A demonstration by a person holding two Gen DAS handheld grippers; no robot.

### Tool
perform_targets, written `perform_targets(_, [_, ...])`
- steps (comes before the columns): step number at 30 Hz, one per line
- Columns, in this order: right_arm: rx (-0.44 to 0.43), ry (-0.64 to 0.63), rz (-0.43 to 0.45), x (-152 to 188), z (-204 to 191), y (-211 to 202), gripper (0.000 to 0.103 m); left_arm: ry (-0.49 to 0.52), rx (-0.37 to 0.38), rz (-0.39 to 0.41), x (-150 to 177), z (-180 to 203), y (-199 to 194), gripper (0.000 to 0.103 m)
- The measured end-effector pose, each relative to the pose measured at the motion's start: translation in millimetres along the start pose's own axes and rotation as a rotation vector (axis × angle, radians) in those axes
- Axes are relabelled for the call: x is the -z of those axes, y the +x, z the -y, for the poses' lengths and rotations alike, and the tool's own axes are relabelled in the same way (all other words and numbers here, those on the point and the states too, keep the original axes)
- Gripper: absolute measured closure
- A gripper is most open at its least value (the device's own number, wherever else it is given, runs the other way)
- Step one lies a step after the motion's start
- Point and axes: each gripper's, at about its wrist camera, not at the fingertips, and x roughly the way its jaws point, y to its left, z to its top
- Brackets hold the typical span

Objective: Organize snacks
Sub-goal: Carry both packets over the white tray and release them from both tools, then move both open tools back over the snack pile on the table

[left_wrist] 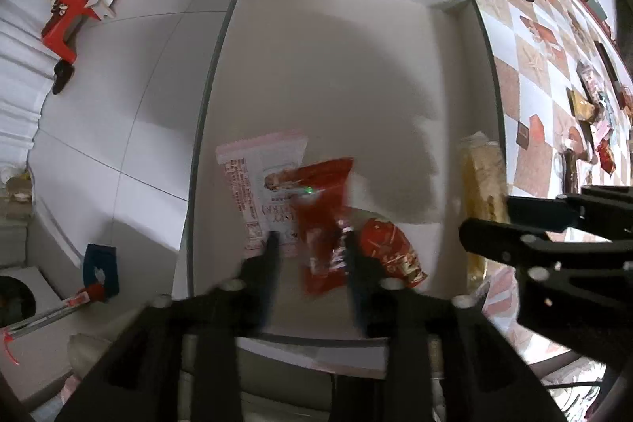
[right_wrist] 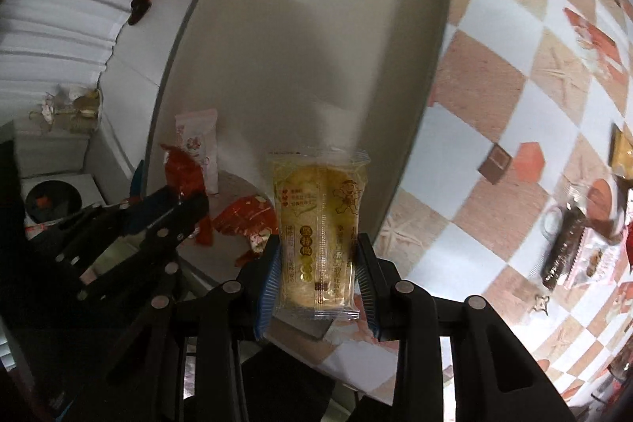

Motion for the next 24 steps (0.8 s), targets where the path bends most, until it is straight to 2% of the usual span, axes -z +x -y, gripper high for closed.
perform_targets(1, [0.001,0.003,-0.007,-1.2,0.1,3.0,0.065,-0.001,-0.002,0.008,0.2,-0.7,-0.9,0.041])
perform_targets(4, [-0.009,0.027,-0.024,-1.4,4.5,9.7,0.059,-0.002,-0.012,0.014,0.4,-3.2,-2.4,0.034])
perform_targets(7, [-0.022,0.04,-0.029,-3.5,6.9,13.4,0.058,-0.002,-0.015,0.012,-0.6,-4.9,-2.1,0.032])
perform_targets(9, [-0.025,0.055,-0.032,-3.4,9.4,12.0,0.054,0.001,-0.039,0.016,-1.4,-5.8,-3.8,0.032])
perform_targets(11, [-0.014,0.068,-0.024,-0.1,14.0,6.3,0.034,0.0,-0.051,0.024,-1.7,-7.5,-6.5,0.031])
perform_targets(12, [-0.01,0.074,-0.008,1.3,16.1,1.8,0.029,-0.001,-0.047,0.03,-2.5,-7.8,-9.0,0.027])
perform_targets(14, [-0.031,0.074,0.04,4.4,20.1,-11.0,0.007,0.006,-0.05,0.051,-3.0,-4.6,-15.4,0.024])
perform_targets(15, [-0.043,0.075,0.066,6.2,22.4,-18.3,0.001,0.017,-0.055,0.059,-2.9,-2.0,-18.5,0.024])
perform_targets(20, [-0.035,0.121,0.133,14.6,45.3,-43.3,0.0,0.099,-0.065,0.086,-1.3,25.5,-29.4,0.023])
perform_targets(24, [-0.001,0.199,0.159,38.2,73.7,-56.6,0.0,0.165,-0.057,0.11,-1.9,53.4,-40.8,0.022])
